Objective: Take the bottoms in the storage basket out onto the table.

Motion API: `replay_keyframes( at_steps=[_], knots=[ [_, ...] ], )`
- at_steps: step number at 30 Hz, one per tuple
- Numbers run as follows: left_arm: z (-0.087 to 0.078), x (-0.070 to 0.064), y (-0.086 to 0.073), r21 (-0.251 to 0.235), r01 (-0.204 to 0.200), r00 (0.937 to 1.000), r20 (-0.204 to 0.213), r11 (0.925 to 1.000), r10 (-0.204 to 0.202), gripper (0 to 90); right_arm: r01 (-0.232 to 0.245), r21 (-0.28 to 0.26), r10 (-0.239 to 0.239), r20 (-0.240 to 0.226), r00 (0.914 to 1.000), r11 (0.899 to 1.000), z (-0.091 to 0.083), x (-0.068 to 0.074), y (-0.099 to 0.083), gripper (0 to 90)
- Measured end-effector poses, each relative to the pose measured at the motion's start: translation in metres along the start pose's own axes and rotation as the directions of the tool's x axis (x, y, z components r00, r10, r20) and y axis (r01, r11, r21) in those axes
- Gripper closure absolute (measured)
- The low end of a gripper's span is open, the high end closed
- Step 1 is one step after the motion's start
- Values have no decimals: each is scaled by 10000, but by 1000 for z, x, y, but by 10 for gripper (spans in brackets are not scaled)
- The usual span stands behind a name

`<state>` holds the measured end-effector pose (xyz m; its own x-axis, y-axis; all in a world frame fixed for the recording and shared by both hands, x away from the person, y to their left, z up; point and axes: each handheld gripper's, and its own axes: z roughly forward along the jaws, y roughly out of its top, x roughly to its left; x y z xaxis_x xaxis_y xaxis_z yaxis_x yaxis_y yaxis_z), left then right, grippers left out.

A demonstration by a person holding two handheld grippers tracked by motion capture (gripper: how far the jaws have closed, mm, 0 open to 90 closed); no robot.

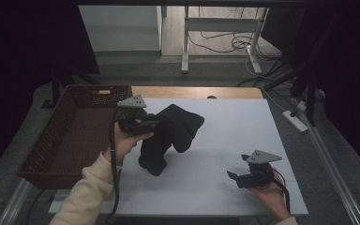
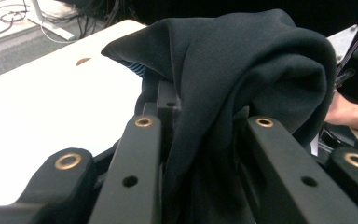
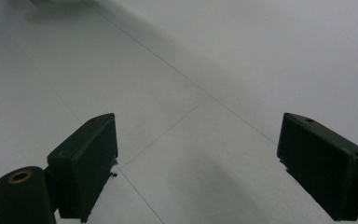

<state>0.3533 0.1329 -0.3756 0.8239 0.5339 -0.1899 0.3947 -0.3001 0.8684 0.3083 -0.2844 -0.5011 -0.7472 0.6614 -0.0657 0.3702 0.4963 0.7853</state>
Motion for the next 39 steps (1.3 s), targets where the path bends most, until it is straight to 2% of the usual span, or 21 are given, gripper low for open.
replay_keyframes(
  at_steps=[10,15,20,28,39],
  knots=[
    [30,3,-6,674,109,9997,193,9977,-122,749,20,3,-20,-27,10000,10000,0,0,0,123],
    [51,1,-10,1141,67,9995,314,9934,-103,749,28,44,-28,-32,10000,10000,0,0,0,123],
    [69,-2,-11,1371,48,9991,417,9905,-106,749,36,49,-36,-49,10000,10000,0,0,0,123],
    [92,-4,-13,1807,-116,9984,560,9835,14,748,49,48,-49,-82,10000,10000,0,1,0,124],
    [121,-4,-19,2282,-122,9971,762,9735,-54,747,53,91,-52,-80,10000,9999,0,0,0,124]
  ],
)
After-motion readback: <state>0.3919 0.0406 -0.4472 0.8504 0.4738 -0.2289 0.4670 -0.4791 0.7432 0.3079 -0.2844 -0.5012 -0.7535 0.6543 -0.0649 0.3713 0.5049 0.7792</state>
